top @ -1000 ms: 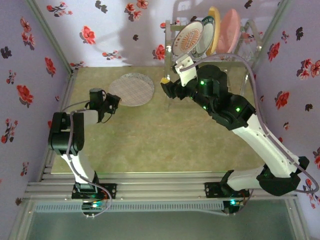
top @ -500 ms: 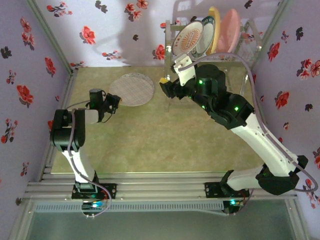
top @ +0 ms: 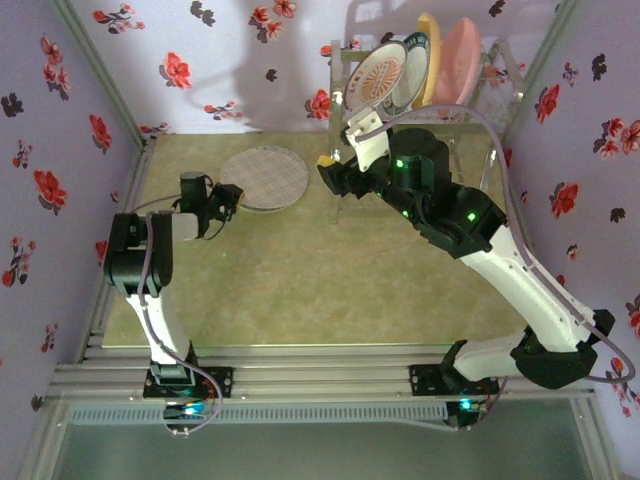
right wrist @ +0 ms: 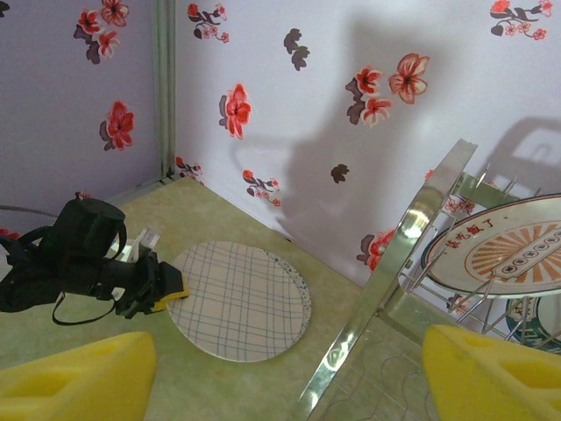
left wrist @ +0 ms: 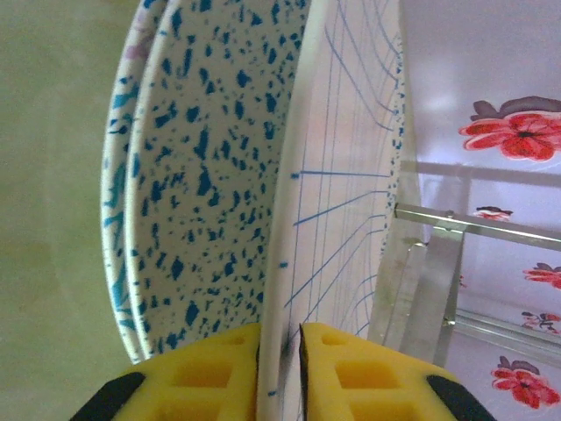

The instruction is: Unload the plates from the dish rack

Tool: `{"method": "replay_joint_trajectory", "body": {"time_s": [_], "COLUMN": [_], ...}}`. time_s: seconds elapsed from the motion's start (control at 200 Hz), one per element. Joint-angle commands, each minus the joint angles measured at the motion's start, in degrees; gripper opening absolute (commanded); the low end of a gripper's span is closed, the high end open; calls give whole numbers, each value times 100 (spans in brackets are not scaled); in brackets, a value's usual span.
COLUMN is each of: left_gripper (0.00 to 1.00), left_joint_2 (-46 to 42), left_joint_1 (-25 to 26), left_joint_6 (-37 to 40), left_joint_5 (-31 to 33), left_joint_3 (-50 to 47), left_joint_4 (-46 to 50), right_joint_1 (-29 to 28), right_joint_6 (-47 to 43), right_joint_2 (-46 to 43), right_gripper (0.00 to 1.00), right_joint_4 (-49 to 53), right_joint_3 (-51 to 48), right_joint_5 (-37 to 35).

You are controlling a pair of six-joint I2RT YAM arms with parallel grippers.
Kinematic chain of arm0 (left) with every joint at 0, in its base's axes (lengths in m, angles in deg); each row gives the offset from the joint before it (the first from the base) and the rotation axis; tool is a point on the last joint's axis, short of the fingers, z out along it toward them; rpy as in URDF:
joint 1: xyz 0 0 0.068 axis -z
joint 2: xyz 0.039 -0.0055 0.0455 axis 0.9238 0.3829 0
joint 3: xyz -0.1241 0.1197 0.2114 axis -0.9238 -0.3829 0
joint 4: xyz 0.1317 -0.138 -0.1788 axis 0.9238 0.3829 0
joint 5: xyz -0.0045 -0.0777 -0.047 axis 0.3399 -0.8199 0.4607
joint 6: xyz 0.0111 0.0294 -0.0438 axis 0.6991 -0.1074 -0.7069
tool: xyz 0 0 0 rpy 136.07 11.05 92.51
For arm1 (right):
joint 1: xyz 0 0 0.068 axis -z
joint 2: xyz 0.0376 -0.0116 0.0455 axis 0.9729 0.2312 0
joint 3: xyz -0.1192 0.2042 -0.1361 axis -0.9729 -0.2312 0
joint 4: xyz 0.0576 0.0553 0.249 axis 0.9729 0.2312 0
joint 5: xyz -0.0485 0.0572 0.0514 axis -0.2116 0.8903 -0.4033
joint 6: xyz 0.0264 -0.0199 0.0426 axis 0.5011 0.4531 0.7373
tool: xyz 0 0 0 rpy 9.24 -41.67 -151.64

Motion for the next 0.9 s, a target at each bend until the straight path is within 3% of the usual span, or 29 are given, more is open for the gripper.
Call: {"method": "replay_joint_trajectory", "body": {"time_s": [0.0, 0.125, 0.355, 0.895], "left_gripper": [22, 34, 43, 50], "left_joint_2": [63, 63, 39, 435], "left_joint_1": [-56, -54, -54, -56], "left_joint_6": [232, 316, 559, 967], "left_joint_5": [-94, -104, -41, 180], "left_joint_3": [216, 311, 633, 1525], "left_joint_4": [127, 391, 1150, 2603], "right_joint_1": [-43, -47, -46, -50], "right_joint_6": [75, 81, 81, 117], "right_joint_2": [6, -4, 8, 25], "right_gripper": [81, 81, 82, 82], "right_joint_4": [-37, -44, -64, -47], "right_joint_3": [190, 188, 190, 173], "right_joint_5": [-86, -109, -144, -171]}}
